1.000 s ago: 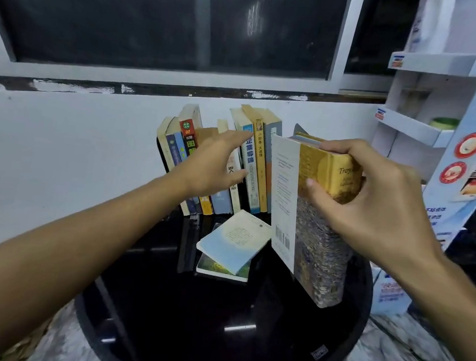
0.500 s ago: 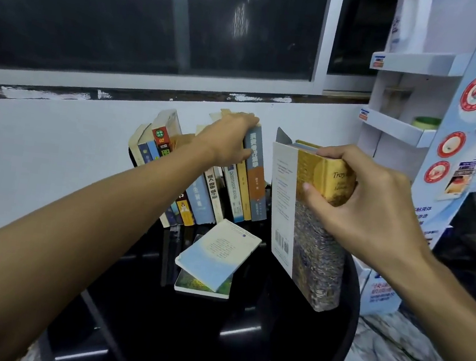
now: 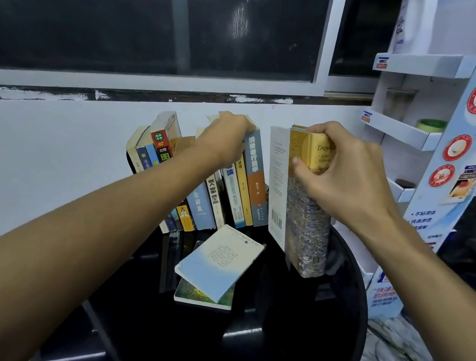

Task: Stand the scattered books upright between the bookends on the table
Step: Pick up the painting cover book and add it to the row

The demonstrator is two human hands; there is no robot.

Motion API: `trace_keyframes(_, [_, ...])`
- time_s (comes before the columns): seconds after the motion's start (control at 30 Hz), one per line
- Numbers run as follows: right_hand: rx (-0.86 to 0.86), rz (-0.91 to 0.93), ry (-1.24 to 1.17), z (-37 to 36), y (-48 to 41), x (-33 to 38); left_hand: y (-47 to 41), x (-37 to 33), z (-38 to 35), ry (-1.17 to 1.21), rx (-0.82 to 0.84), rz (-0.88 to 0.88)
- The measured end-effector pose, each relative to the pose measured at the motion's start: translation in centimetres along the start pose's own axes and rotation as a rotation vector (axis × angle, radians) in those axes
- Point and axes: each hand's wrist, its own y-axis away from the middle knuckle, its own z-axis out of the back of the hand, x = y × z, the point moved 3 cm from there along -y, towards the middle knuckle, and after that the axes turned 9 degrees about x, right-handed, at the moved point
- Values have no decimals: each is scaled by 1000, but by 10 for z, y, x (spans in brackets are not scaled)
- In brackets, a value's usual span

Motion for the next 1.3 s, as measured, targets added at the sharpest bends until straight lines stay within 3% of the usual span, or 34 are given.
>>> trace_keyframes(0.43, [10, 33, 71, -31, -59, -10, 1, 0, -2, 70, -52, 21])
trace_keyframes(0.9, [-147, 106, -19, -83, -62, -30, -3, 3, -6, 8, -89, 51])
trace_keyframes(1.3, [-131, 9, -74, -126, -58, -70, -5, 7, -8, 34, -109, 46])
